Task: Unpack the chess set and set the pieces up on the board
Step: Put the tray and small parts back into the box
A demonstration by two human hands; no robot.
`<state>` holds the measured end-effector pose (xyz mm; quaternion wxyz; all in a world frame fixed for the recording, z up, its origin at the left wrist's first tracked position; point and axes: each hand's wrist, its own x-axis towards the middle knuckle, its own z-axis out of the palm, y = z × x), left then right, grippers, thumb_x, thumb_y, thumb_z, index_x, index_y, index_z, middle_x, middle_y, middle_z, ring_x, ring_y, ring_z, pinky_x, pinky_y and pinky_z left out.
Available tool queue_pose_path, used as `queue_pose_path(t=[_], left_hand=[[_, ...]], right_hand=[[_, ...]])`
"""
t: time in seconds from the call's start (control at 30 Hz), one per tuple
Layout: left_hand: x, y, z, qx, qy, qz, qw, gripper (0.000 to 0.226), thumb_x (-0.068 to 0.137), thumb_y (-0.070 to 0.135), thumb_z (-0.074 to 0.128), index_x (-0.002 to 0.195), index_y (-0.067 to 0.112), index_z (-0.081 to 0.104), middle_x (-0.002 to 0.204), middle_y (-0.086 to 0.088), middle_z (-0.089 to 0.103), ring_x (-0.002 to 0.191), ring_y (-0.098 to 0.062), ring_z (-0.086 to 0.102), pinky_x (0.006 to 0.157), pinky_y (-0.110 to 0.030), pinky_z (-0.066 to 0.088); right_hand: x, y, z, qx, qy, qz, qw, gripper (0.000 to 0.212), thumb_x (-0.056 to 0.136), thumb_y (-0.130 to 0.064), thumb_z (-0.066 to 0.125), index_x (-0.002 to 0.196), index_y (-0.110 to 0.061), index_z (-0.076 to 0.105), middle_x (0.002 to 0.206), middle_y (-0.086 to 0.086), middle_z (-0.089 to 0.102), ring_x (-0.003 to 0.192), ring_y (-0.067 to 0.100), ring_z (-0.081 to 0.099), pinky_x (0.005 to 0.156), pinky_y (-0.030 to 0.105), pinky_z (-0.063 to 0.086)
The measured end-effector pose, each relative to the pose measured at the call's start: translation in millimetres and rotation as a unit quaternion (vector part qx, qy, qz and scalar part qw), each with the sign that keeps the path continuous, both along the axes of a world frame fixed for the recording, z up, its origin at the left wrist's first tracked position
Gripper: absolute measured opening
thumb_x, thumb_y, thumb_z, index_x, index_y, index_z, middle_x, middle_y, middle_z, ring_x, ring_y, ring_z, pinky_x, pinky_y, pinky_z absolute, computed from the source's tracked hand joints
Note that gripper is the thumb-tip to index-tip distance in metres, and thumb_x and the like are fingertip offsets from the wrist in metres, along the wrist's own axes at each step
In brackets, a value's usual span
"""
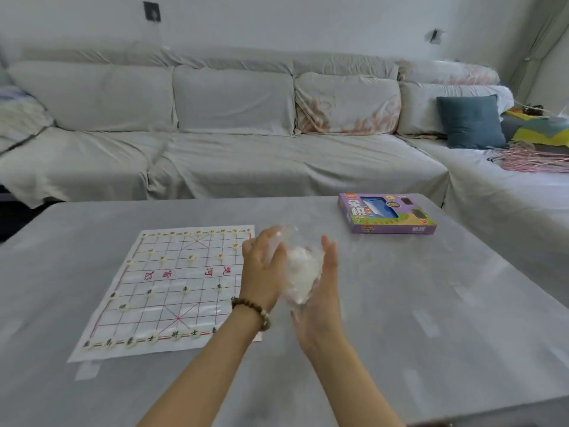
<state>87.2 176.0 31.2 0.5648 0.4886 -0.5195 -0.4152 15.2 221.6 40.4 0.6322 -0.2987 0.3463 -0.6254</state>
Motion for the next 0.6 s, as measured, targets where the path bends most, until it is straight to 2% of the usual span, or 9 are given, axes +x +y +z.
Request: queue_pose_path(t=[0.03,0.07,0.13,0.2,0.3,0.33,0.4,0.47,0.6], left_hand=[[16.9,9.5,4.1,0.008,0.009,-0.028,1.0,0.017,0.089,0.039,0.052,0.105,0.042,0.056,0.126,0.005,0.04,0.105,0.008,0.045,0.088,-0.008,0.041],[34.7,17.8,6.3,-0.002,0.019,-0.036,0.999,0.026,0.083,0.053,0.052,0.107,0.044,0.056,0.131,0.006,0.036,0.111,0.011,0.042,0.092,-0.009,0.041],[69.6,31.5,10.8,-0.027,0.012,-0.002,1.0,0.041,0.075,0.066,0.052,0.112,0.049,0.049,0.138,0.011,0.033,0.115,0.015,0.039,0.083,-0.003,0.042],[112.6,40.4,17.0,-0.048,0.0,0.094,0.994,0.041,0.068,0.063,0.059,0.106,0.051,0.047,0.129,0.016,0.042,0.11,0.012,0.045,0.075,-0.001,0.042],[187.4,52.6,19.1,-0.083,-0.008,0.26,0.962,0.037,0.07,0.066,0.063,0.095,0.039,0.06,0.104,0.011,0.063,0.097,0.001,0.059,0.08,-0.019,0.049],[216.4,61.0,19.9,-0.091,-0.01,0.298,0.95,0.028,0.074,0.06,0.064,0.086,0.034,0.062,0.092,0.011,0.065,0.09,0.003,0.061,0.076,-0.018,0.048],[262.8,77.4,21.7,-0.087,-0.017,0.347,0.934,0.022,0.081,0.043,0.063,0.071,0.025,0.056,0.068,0.014,0.06,0.067,0.011,0.058,0.063,-0.006,0.042],[318.6,105.6,14.7,-0.074,-0.051,0.393,0.915,0.03,0.084,0.037,0.06,0.067,0.014,0.052,0.058,0.009,0.052,0.05,0.003,0.049,0.052,-0.005,0.038],[415.0,172.5,-21.3,-0.012,-0.1,0.455,0.885,0.037,0.086,0.038,0.058,0.062,0.011,0.046,0.057,0.002,0.044,0.049,-0.002,0.039,0.049,-0.01,0.035]], right_hand=[[16.8,-3.2,8.1,-0.006,0.005,-0.003,1.0,0.05,0.093,-0.058,0.026,0.111,-0.035,0.067,0.102,-0.01,0.072,0.094,0.001,0.066,0.092,0.026,0.047],[35.7,-5.6,14.8,-0.013,0.009,0.011,1.0,0.05,0.092,-0.061,0.024,0.114,-0.04,0.064,0.107,-0.013,0.07,0.096,0.0,0.065,0.092,0.025,0.047],[76.9,-3.4,23.0,-0.032,0.024,0.079,0.996,0.054,0.088,-0.067,0.022,0.123,-0.044,0.056,0.123,-0.013,0.062,0.113,0.006,0.058,0.103,0.032,0.041],[121.2,4.5,23.4,-0.053,0.045,0.157,0.985,0.058,0.083,-0.07,0.023,0.124,-0.044,0.055,0.127,-0.014,0.059,0.118,0.007,0.054,0.106,0.033,0.039],[185.4,20.3,24.2,-0.086,0.069,0.294,0.949,0.064,0.081,-0.074,0.025,0.132,-0.044,0.048,0.138,-0.017,0.048,0.129,0.004,0.043,0.114,0.036,0.029],[206.7,25.8,22.8,-0.097,0.071,0.337,0.934,0.066,0.082,-0.075,0.024,0.135,-0.041,0.044,0.142,-0.017,0.043,0.133,0.003,0.037,0.117,0.037,0.022],[234.5,30.3,17.0,-0.116,0.093,0.391,0.908,0.066,0.085,-0.071,0.021,0.137,-0.036,0.044,0.144,-0.018,0.041,0.134,-0.001,0.033,0.118,0.034,0.016],[269.3,39.1,9.6,-0.127,0.14,0.422,0.887,0.062,0.084,-0.067,0.023,0.132,-0.038,0.049,0.138,-0.023,0.045,0.129,-0.003,0.04,0.116,0.031,0.021],[341.9,59.4,-9.9,-0.162,0.23,0.464,0.84,0.056,0.084,-0.062,0.027,0.124,-0.035,0.056,0.131,-0.02,0.053,0.118,-0.002,0.052,0.11,0.03,0.033]])
